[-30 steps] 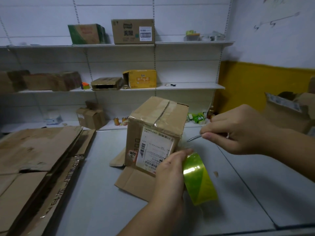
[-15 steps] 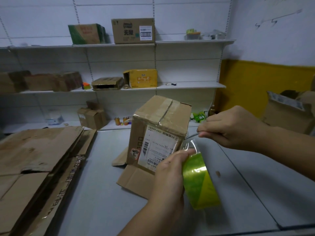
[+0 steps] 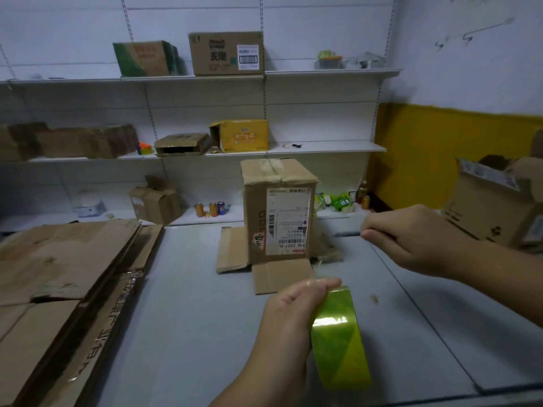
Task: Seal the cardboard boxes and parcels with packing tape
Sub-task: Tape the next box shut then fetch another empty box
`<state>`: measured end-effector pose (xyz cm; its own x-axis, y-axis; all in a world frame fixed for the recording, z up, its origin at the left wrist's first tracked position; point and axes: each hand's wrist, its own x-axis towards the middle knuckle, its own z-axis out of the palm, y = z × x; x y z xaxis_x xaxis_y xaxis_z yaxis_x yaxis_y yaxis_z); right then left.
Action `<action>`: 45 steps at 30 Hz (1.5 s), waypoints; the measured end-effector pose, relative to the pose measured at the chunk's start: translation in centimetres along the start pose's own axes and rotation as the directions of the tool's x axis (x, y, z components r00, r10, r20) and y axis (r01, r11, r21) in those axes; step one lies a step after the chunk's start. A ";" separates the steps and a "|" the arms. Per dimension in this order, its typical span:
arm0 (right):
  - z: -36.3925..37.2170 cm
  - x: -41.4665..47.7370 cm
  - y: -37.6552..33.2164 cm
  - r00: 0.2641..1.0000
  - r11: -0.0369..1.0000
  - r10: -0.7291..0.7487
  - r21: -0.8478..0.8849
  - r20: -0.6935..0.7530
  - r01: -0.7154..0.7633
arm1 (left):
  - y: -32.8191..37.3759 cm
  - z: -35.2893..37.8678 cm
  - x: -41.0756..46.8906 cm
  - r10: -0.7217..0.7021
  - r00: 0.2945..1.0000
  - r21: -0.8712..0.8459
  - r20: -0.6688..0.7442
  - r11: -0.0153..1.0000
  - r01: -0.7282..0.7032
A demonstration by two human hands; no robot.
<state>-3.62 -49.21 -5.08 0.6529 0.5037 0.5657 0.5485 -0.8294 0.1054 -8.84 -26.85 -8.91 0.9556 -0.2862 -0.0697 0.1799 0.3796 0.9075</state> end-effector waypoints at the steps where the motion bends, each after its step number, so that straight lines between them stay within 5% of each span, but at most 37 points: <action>1: 0.2 -0.3 -0.3 0.997 0.993 0.083 0.088 -0.010 -0.081 | 0.0 0.0 0.0 0.003 1.000 -0.001 -0.008 1.000 -0.003; 6: 0.9 2.9 0.1 0.872 0.774 0.489 0.465 -0.007 -0.430 | 0.4 -0.4 0.3 0.037 0.997 0.038 -0.070 0.999 -0.035; 10: 2.3 8.1 0.4 0.837 0.586 0.544 0.689 0.056 -0.427 | 2.6 -1.6 0.5 0.203 0.972 0.110 -0.119 0.976 -0.190; 15: 5.8 11.2 0.3 0.853 0.656 0.504 0.582 0.134 -0.480 | 6.3 -4.1 0.3 0.307 0.942 0.146 -0.137 0.947 -0.287; 25: 1.7 6.0 -5.5 0.894 0.761 0.431 0.581 -0.122 -0.288 | 10.2 -9.4 0.3 0.509 0.840 0.151 -0.189 0.860 -0.487; 28: 0.7 4.1 -7.5 0.914 0.760 0.393 0.596 -0.101 -0.261 | 9.1 -9.1 -0.6 0.516 0.843 0.222 -0.154 0.849 -0.479; 32: 0.9 2.9 -9.1 0.915 0.549 0.403 0.801 -0.004 -0.238 | 7.6 -8.5 -1.0 0.484 0.870 0.226 -0.099 0.862 -0.454; 37: 1.6 2.8 -11.1 0.805 0.050 0.579 0.980 0.130 -0.194 | 6.8 -8.2 -0.8 0.500 0.866 0.271 0.022 0.830 -0.487; 45: 3.2 2.9 -12.4 0.611 -0.154 0.766 0.980 0.199 -0.126 | 5.4 -8.7 -0.5 0.503 0.864 0.198 -0.009 0.848 -0.492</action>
<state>-6.87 -36.66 -7.32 0.9232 -0.2798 0.2635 0.3449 0.3007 -0.8892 -6.32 -16.99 -7.62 0.9183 -0.0485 0.3928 -0.3637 0.2881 0.8858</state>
